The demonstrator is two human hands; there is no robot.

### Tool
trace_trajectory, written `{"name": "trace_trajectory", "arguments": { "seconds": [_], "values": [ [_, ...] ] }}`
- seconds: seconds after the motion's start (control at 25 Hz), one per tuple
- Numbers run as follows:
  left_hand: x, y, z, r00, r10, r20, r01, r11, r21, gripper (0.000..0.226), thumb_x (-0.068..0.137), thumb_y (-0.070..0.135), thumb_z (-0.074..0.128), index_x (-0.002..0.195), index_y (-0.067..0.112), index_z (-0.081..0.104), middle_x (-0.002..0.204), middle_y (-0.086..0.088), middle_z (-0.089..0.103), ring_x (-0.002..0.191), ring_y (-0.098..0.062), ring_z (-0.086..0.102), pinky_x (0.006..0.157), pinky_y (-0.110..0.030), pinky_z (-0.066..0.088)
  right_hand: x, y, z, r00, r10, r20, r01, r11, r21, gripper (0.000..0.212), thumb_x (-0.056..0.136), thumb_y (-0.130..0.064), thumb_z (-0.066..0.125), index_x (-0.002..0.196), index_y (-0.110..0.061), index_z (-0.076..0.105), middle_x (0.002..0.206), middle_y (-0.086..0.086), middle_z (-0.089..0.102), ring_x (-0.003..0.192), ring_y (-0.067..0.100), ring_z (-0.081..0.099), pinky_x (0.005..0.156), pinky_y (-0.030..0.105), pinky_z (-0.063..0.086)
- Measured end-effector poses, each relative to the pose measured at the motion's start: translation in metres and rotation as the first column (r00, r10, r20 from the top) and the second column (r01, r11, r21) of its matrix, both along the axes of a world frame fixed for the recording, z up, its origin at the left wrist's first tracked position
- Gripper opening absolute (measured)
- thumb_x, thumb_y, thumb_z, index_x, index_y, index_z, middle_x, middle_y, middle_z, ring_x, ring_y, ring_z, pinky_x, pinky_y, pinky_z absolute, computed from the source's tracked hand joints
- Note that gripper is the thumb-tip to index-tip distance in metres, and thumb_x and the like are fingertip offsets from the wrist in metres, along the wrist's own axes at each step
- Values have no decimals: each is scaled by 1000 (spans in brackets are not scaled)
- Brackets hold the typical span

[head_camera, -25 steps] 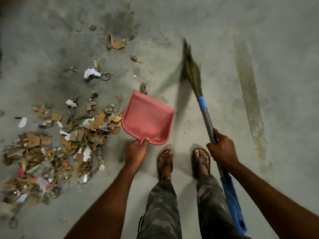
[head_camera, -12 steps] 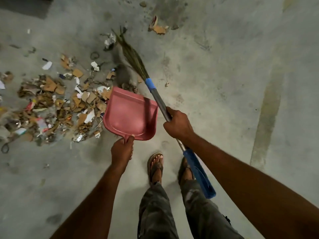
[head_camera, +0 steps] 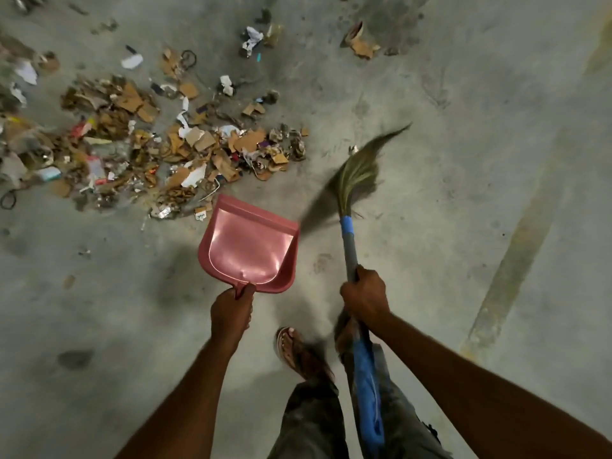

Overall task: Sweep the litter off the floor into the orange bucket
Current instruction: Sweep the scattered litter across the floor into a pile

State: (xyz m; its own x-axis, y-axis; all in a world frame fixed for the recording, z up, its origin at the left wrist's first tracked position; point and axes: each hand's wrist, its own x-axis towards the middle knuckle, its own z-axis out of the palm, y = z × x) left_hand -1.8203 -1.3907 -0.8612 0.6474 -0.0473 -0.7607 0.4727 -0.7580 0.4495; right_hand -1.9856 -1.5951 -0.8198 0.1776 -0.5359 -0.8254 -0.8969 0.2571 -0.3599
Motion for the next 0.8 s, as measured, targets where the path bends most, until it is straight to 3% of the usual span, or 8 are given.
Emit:
{"name": "trace_trajectory", "arguments": {
  "seconds": [0.12,0.24,0.4,0.52,0.64,0.72,0.8],
  "values": [
    [3,45,-3,1000,15,3,-15,1000,15,40,94,36,67,78,-1,65,55,-3,57,49,-20,50,50,-29,42,88,10,-4,986,38,165,-49,997,61,10,84,-7,64,94,-2,63,71,11,67,44,19,63,40,25,49],
    [22,77,5,997,56,46,-56,998,-4,40,94,39,68,74,5,64,56,-3,57,49,-20,49,49,-27,41,164,22,9,955,91,283,-86,996,-29,6,82,-5,62,88,-5,62,76,16,66,52,26,65,45,31,53],
    [45,107,22,984,153,87,-147,987,-72,42,96,41,69,76,4,64,58,-4,57,47,-19,47,46,-25,39,173,62,46,909,101,404,-29,983,-181,52,87,-5,61,138,-13,55,85,15,67,63,33,68,50,40,61],
    [42,139,29,974,213,77,-207,975,-77,39,97,37,68,76,4,64,58,-4,56,48,-19,48,47,-26,40,135,82,59,922,169,350,-95,971,-217,67,90,-10,65,153,-22,45,85,11,69,64,31,69,54,40,62],
    [25,176,22,951,303,59,-302,953,-30,38,96,34,67,79,1,65,57,-3,56,49,-20,48,49,-27,41,92,108,51,904,341,259,-302,936,-180,71,92,-19,70,157,-24,40,95,4,70,65,17,66,59,28,59],
    [6,200,15,929,366,43,-367,930,18,40,95,34,67,79,-3,66,56,-4,56,49,-21,48,49,-27,41,66,131,40,818,528,227,-503,849,-162,69,93,-24,71,155,-26,42,106,1,71,78,14,68,67,17,52],
    [-13,225,6,909,414,42,-416,906,72,45,95,37,66,80,-6,66,53,-3,56,49,-23,48,52,-30,42,52,142,16,708,672,217,-662,738,-129,66,91,-25,71,152,-29,48,117,4,73,94,18,70,80,22,54]
  ]
}}
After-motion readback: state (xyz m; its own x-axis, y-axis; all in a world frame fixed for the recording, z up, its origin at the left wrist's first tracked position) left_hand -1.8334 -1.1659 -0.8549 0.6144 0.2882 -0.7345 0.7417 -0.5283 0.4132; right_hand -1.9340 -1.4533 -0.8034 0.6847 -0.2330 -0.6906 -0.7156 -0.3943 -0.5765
